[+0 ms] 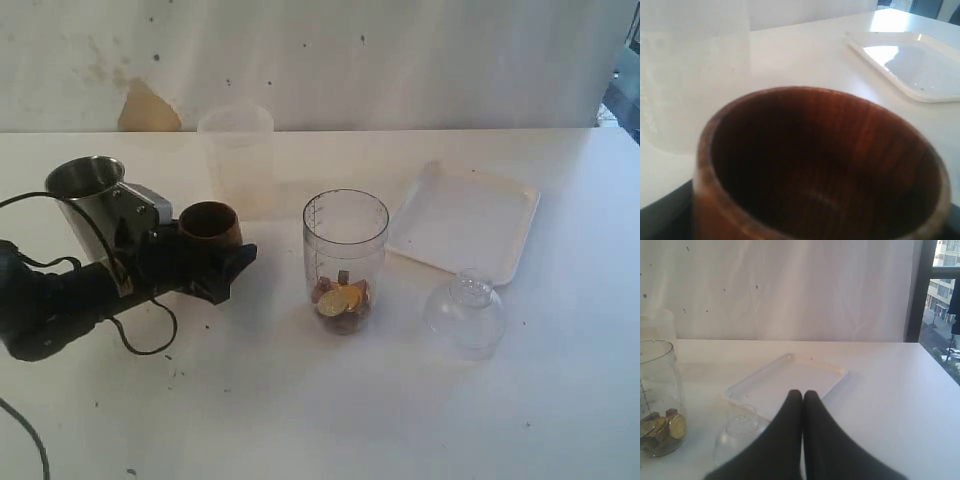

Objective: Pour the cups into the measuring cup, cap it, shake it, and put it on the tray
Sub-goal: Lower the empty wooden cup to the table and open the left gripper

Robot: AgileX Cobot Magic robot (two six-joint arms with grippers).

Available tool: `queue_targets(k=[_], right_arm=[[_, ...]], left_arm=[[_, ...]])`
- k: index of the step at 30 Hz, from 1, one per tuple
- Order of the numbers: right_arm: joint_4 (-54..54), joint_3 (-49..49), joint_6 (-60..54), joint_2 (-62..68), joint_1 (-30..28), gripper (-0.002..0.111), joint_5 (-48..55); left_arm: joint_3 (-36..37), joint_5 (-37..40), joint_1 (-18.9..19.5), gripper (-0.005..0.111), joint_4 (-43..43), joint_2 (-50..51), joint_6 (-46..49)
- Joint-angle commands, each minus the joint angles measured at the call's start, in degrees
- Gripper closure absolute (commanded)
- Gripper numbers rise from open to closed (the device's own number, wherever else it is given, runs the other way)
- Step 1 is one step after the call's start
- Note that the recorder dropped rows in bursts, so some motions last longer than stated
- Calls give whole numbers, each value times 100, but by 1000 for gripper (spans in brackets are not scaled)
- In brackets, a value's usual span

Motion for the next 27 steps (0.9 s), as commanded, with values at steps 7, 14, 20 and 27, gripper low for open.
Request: queue_targets(k=[7, 14, 20, 27], right_arm=[[0, 10, 29, -26, -21, 108, -2], [0, 10, 29, -26, -21, 108, -2], [0, 10, 29, -26, -21, 108, -2], [0, 10, 29, -26, -21, 108, -2]], left_arm=[[-362, 155, 1, 51, -294, 214, 16], [-362, 290, 1, 22, -189, 214, 16], [-362, 189, 1, 1, -189, 214, 16], [-362, -224, 1, 2, -189, -137, -13]])
